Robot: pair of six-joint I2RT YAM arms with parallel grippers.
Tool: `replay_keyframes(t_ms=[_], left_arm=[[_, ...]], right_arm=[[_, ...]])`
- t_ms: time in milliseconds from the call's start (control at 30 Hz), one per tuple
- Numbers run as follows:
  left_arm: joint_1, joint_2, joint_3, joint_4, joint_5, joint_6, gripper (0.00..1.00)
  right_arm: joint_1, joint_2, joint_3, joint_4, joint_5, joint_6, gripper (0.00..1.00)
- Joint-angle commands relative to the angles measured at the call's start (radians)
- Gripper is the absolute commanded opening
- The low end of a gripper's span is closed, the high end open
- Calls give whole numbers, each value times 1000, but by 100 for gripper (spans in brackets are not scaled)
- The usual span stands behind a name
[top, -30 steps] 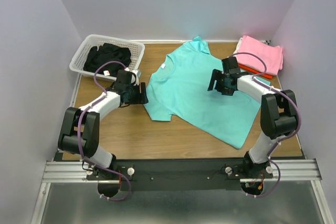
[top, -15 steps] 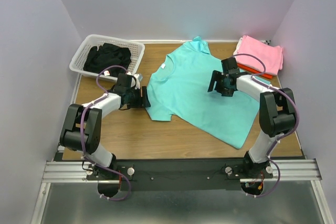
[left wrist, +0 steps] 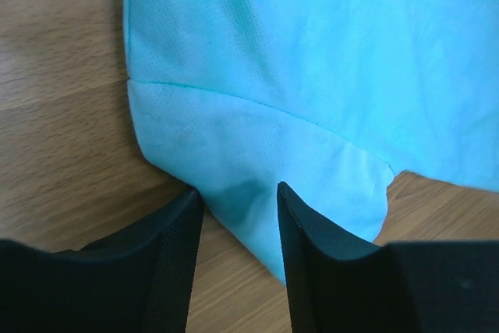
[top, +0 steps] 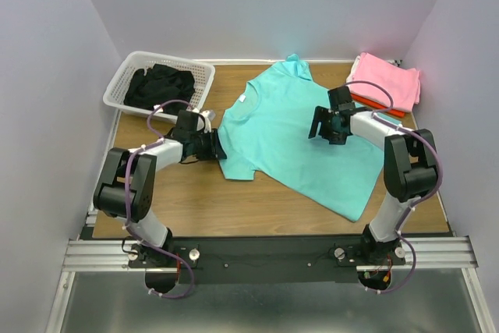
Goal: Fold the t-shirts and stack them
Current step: Flatten the tshirt out
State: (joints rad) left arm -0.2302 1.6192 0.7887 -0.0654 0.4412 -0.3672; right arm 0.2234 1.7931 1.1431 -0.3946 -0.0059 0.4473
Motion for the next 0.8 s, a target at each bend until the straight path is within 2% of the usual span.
replay_keyframes(t_ms=[0, 33, 67, 100, 267, 333, 433, 567, 767], left_arm=[[-15, 34, -3, 26, 54, -39, 33], [-15, 30, 0, 19, 53, -39, 24], [-15, 15, 9, -20, 33, -38, 6], [-15, 2, 18, -46, 15, -33, 1], [-12, -117, 82, -244, -151, -1, 0], [-9, -172, 113, -327, -171, 2, 0], [-3, -238, 136, -411, -185, -10, 8], [14, -326, 144, -508, -211, -36, 26], [20, -406, 100, -522, -236, -68, 46]], right_arm=[[4, 35, -22, -10, 0, -12, 84], [2, 37, -23, -12, 0, -10, 84], [4, 38, -28, -12, 1, -9, 84], [4, 40, -29, -13, 1, -7, 84], [2, 52, -33, -26, 53, -5, 84], [2, 63, -26, -35, 63, -10, 84], [2, 89, -8, -50, 70, -15, 84], [2, 115, 4, -59, 72, -19, 84], [2, 132, 23, -67, 58, -32, 84]])
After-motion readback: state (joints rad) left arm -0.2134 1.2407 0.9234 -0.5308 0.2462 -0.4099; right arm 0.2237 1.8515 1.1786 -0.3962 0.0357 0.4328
